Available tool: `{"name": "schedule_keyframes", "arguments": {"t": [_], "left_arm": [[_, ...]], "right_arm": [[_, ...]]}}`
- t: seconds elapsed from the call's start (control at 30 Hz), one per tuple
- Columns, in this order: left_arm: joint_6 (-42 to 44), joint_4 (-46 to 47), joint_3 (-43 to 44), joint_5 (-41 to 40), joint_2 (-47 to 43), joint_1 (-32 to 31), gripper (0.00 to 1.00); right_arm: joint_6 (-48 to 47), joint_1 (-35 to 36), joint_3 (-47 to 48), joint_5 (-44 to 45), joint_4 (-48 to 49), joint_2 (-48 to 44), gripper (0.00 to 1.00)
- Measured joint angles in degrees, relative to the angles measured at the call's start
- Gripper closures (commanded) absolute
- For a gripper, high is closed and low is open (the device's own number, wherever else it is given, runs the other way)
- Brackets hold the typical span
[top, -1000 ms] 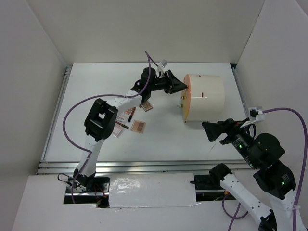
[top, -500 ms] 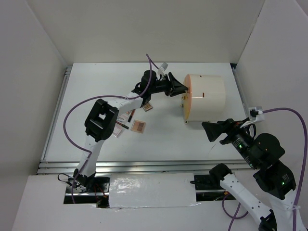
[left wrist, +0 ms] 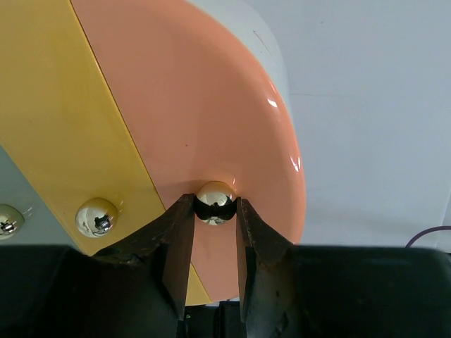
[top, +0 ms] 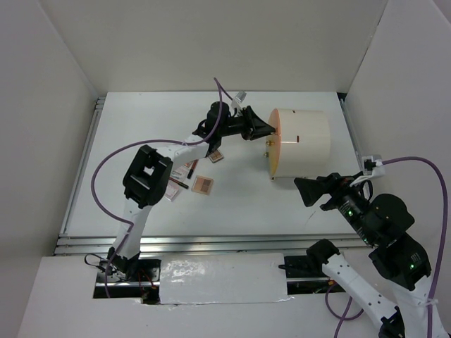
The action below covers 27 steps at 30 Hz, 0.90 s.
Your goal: Organize the makeup
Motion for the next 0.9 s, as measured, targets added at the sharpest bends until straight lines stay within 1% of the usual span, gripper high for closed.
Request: {"name": "schedule_keyframes", "arguments": {"t": [0.2,0.4,0.53,0.87,0.9], "left_arm": [[1.38,-1.18,-1.68,-1.14,-1.81,0.22,0.71],[1.05,0.72,-5.95,-1.07,-4.24,1.25,0.71],[0.98,1.73,-7.91,-0.68,-5.33,2.08,0.69],[0.92,4.0,-14.08,0.31,-9.09,4.52,0.67],[0.94,4.04,-14.69,0.48,-9.51,4.85,0.66]], "right_arm": [[0.02,0.0,-0.44,-0.07,0.42,0.15,0.0],[0.07,0.0,-1.03,-0.55,0.92,0.44,0.0],[0.24,0.0,-1.05,-0.85,1.05,0.9,0.0],[0.7,0.0,-1.07,-1.44,1.66,1.33,0.0],[0.76,0.0,-1.07,-1.53,1.79,1.4,0.0]]}}
